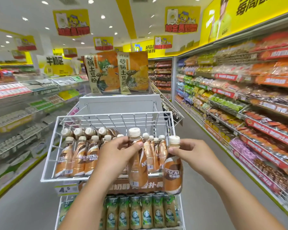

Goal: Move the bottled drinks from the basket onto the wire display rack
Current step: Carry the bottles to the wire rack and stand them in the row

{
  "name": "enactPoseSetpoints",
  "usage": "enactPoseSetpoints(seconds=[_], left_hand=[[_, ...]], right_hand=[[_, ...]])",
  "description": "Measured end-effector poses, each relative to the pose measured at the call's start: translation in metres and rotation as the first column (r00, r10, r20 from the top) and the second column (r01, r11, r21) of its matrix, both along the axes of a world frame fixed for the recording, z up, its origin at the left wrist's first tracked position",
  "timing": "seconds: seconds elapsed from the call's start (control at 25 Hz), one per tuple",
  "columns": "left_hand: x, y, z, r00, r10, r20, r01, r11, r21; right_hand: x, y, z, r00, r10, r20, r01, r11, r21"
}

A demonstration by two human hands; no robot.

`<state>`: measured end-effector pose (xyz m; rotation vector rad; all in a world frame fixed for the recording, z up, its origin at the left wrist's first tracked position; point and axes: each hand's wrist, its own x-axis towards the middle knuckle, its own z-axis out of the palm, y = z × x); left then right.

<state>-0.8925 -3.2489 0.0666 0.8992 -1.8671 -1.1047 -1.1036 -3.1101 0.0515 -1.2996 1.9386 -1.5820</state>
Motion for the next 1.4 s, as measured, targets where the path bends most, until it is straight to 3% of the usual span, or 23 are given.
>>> enactPoseSetpoints(seconds=[0.24, 0.56, 1.04, 1.28, 1.4], left_hand=[[-0.007, -0.097, 0.001, 0.988, -0.149, 0.036, 0.148, 0.989, 0.022], [-0.022, -0.138, 0.0, 0.972, -0.233, -0.013, 0.234, 0.969, 0.078], [-0.041, -0.146, -0.011, 0.975, -0.222, -0.025, 0.223, 0.965, 0.135], [-0.05, -0.143, -0.014, 0.972, -0.233, -0.019, 0.233, 0.96, 0.153], [-0.055, -0.142, -0.012, 0.974, -0.227, -0.021, 0.228, 0.96, 0.164]], right_hand=[[-0.007, -0.088, 0.006, 0.981, -0.171, -0.087, 0.181, 0.976, 0.12], [-0.034, -0.146, -0.009, 0.929, -0.321, -0.184, 0.366, 0.869, 0.333], [-0.038, -0.178, -0.03, 0.89, -0.332, -0.312, 0.451, 0.741, 0.498], [-0.03, -0.171, -0.027, 0.908, -0.339, -0.246, 0.419, 0.755, 0.504], [-0.021, -0.161, -0.02, 0.897, -0.335, -0.287, 0.436, 0.77, 0.465]])
